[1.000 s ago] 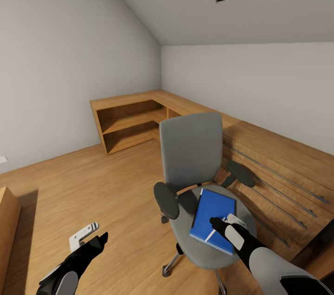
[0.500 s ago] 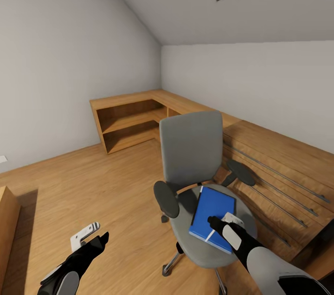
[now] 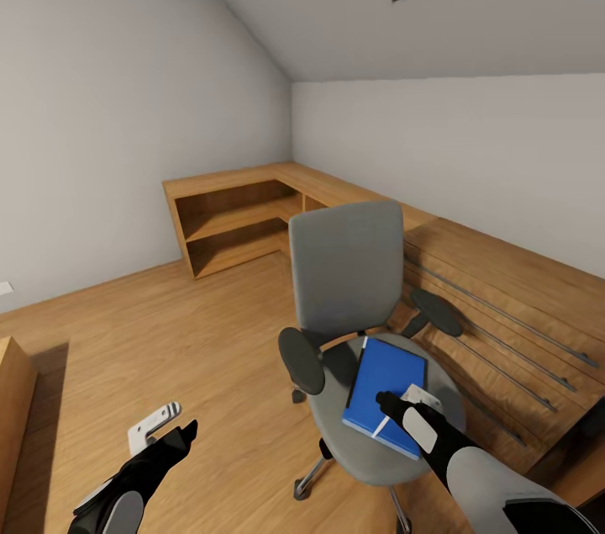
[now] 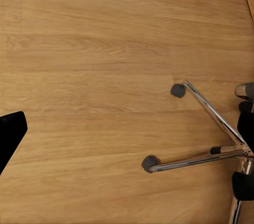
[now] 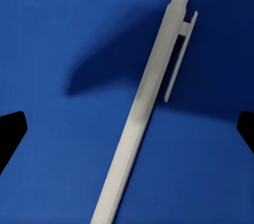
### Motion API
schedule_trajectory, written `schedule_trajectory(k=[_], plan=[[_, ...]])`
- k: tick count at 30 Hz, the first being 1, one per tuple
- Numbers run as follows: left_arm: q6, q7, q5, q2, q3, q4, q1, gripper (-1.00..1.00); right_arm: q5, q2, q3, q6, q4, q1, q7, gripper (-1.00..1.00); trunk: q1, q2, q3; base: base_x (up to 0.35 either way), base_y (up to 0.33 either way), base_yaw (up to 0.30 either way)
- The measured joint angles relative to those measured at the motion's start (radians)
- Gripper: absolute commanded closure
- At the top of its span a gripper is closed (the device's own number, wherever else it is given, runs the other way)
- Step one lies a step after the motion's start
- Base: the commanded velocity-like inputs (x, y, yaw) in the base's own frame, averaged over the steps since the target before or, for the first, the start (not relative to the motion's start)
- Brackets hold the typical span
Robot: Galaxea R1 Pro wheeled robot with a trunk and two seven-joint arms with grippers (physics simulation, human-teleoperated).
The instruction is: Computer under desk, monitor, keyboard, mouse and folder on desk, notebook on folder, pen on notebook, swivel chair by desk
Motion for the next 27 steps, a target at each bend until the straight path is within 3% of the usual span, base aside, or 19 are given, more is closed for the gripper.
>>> schedule_trajectory(k=[27], plan=[[0.003,-0.001,0.001,0.0,-0.002,0.0,0.0,-1.0,-0.006,-0.001,-0.002,0.001,-0.014,0.0,0.001,-1.0,0.008,-0.014,-0.006,0.0,0.0,0.0]])
